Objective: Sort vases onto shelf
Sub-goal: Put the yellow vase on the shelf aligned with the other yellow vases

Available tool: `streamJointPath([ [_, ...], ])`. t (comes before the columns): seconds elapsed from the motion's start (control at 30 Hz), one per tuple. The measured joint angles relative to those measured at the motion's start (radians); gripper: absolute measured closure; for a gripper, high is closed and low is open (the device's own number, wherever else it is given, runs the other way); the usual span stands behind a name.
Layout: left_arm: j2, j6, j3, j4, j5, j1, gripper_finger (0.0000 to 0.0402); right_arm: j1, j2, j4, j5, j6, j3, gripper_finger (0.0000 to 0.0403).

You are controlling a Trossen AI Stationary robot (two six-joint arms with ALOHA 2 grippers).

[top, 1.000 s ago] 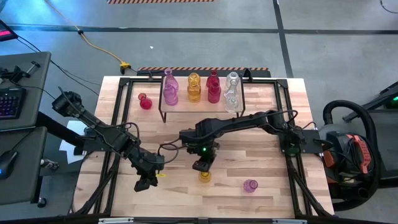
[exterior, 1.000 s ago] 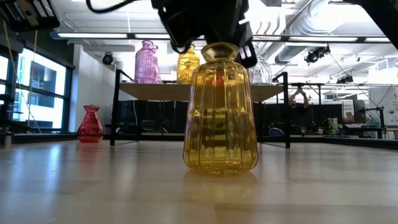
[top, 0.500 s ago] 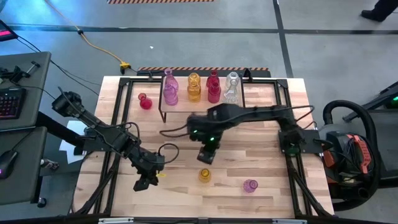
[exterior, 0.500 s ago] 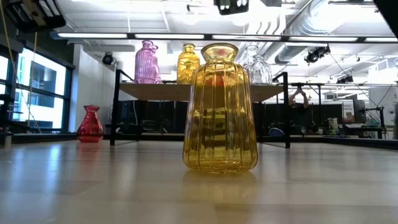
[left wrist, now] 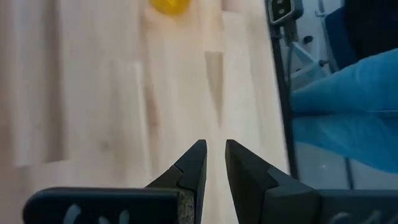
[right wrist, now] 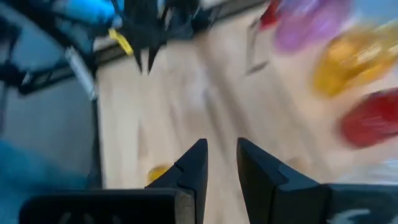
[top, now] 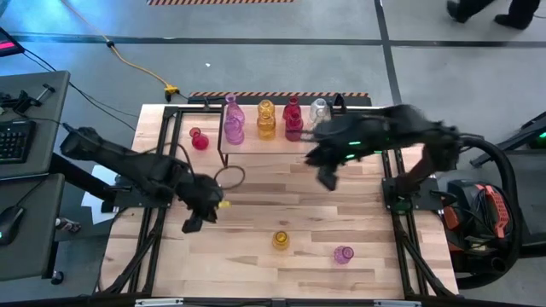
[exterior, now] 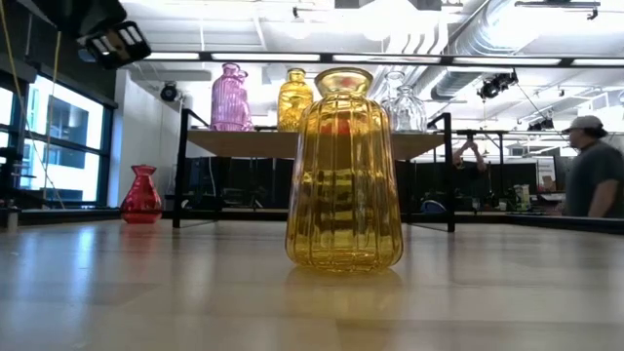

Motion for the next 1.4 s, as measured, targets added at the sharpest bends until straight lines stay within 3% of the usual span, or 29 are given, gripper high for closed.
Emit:
streamJointPath([
  [0.17, -0.058, 0.105, 0.0, -0.068, -0.071, 0.07, 0.0348, 0.107, -0.144, 0.001, 0.293, -0.001, -0.002, 0.0336],
  [0.3, -0.078, 0.133, 0.0, -0.058, -0.09, 0.106, 0.0348, 0.269, -0.247, 0.004, 0.526, 0.008, -0.068, 0.0336],
  [0.47, -0.084, 0.133, 0.0, -0.046, -0.122, 0.128, 0.0348, 0.469, -0.403, 0.008, 0.816, 0.15, -0.336, 0.0336],
  [0.57, -0.082, 0.107, 0.0, -0.044, -0.161, 0.139, 0.0348, 0.562, -0.509, 0.033, 0.913, 0.276, -0.544, 0.0336],
  [0.7, -0.083, 0.104, 0.0, -0.024, -0.19, 0.154, 0.0348, 0.649, -0.651, 0.139, 0.974, 0.393, -0.827, 0.0336],
  [1.03, -0.083, -0.012, 0.0, 0.066, -0.19, 0.182, 0.0348, 0.827, -1.01, 0.554, 1.053, 0.473, -1.484, 0.0336],
  [1.4, -0.082, -0.21, 0.0, 0.081, -0.192, 0.213, 0.0348, 0.87, -1.367, 1.07, 1.013, 0.133, -1.952, 0.0336],
])
